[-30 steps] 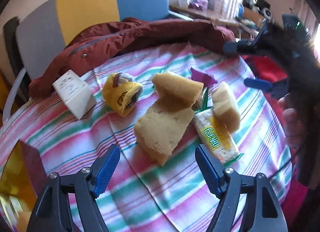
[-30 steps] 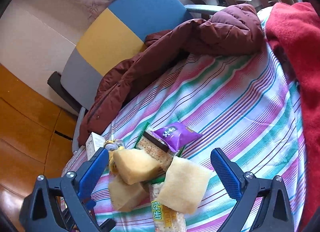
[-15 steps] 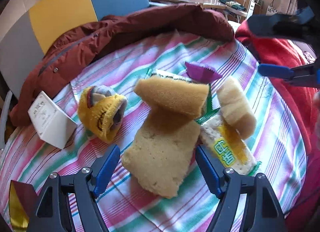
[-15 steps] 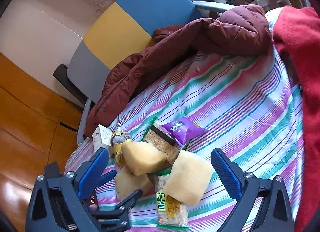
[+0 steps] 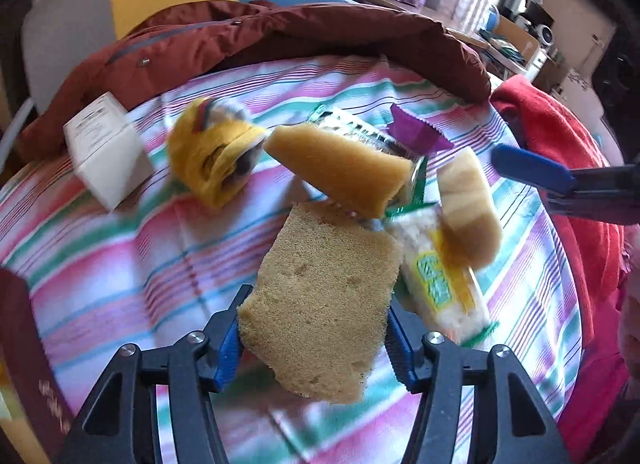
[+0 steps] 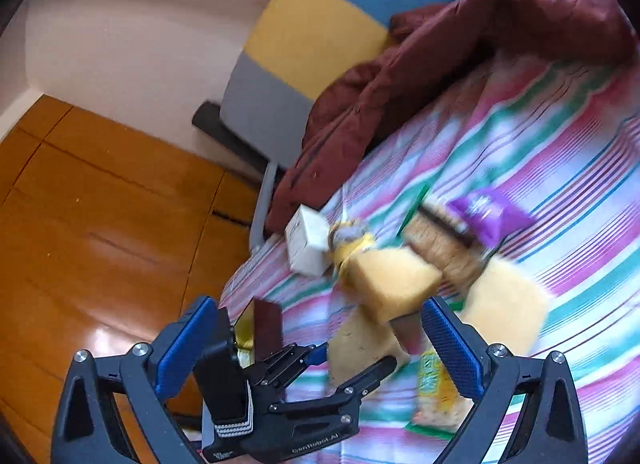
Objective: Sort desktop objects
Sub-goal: 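Grasp a yellow sponge with the left tool, then grasp the WEIDAN cracker packet with the right tool while the left tool holds the sponge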
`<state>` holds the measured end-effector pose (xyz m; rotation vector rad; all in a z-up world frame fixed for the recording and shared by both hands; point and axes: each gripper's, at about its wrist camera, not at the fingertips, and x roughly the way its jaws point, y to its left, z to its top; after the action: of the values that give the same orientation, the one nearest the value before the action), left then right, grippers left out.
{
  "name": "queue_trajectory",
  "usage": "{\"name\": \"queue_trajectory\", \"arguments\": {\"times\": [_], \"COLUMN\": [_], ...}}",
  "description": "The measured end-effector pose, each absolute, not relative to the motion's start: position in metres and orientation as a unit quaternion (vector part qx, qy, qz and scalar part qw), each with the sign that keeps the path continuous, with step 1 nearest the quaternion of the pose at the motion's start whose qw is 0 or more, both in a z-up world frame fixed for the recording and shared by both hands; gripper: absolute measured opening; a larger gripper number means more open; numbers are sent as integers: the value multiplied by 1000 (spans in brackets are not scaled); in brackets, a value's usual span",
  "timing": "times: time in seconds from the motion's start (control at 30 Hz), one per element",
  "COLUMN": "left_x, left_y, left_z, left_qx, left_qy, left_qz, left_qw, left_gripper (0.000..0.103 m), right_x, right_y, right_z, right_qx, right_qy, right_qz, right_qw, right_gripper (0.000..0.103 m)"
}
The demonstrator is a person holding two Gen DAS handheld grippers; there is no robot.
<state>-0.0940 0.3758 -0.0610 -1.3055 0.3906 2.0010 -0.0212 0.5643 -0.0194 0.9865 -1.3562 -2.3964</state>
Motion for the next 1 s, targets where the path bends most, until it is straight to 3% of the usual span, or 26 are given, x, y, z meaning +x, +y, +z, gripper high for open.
{"name": "queue_trajectory", "arguments": {"times": [0.1,0.27,0.37,0.63,0.8,0.93,1.0], "left_x": [-83,-66,-55,-29,-26,-25,-25], "left_y": [361,332,318,294,296,292,292], "left_z": [-62,-60,-62,-67,-68,-70,-71], "left_qx": [-516,-521,-524,-519,-512,-509,-509], "left_qy": [133,111,103,97,97,91,89], "left_qz": [773,780,783,789,795,798,799], "left_qw": [345,328,319,314,312,310,309], "left_gripper": [61,61,61,61,61,62,63], "right_x": [-32,-23,-16,-27,-38,-43,-47], "right_y": [556,566,565,515,506,503,497], "right_z": [-31,-24,-18,-18,-60,-75,-78], "right_qx": [376,382,398,440,536,550,556], "right_qy": [-444,-383,-292,-250,-214,-202,-180], "right_qz": [-806,-841,-861,-861,-816,-810,-810], "right_qw": [103,-16,-127,48,-14,-30,-38], "right_gripper": [103,103,103,102,97,96,89]}}
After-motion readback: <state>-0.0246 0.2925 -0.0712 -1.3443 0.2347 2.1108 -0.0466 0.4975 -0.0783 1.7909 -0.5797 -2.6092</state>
